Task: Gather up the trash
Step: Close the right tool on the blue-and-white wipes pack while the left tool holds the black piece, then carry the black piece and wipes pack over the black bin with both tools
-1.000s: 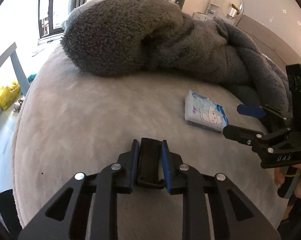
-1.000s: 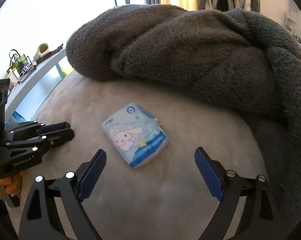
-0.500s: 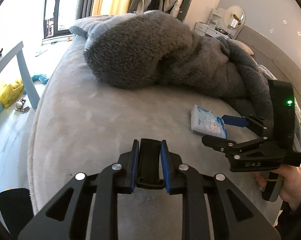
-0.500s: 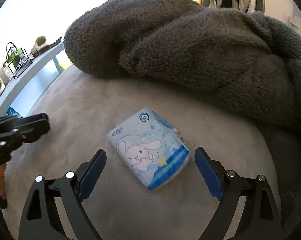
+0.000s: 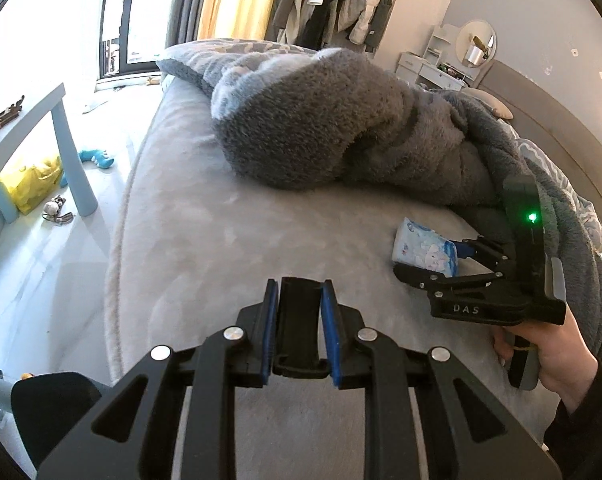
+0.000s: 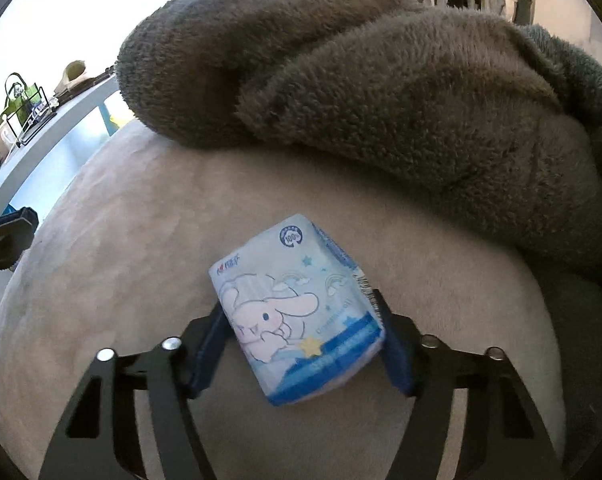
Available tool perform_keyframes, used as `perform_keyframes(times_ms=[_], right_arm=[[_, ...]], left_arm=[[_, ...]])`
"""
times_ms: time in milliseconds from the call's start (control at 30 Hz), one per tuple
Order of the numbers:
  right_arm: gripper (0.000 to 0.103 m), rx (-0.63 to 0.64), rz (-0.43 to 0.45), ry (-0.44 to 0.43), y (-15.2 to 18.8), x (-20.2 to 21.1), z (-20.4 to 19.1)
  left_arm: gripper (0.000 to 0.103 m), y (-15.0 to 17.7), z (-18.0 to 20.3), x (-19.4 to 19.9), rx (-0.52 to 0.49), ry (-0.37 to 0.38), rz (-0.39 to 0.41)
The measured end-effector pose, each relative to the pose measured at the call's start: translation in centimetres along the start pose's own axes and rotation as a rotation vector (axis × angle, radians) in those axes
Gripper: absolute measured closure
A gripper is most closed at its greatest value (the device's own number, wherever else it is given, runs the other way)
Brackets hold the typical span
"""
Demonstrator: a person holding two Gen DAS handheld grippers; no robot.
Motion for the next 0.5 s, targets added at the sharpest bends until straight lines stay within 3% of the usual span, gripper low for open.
perform_keyframes(times_ms=[500], right_arm=[[0.039,-0.042,0.069,0.012,1.2,3.8,-5.9]], left_arm=[[0.08,2.2,-2.2,4.9,0.001,-0.011,0.023]])
Point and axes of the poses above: each gripper's, at about its wrist camera, not at the fingertips, and x roughly against the way its jaws point, z to its right, y to its underside, the point moved 1 cm from there along -x, roughly the way its jaws point, and after that the axes turned 14 degrees about -y, right-handed, at the moved point
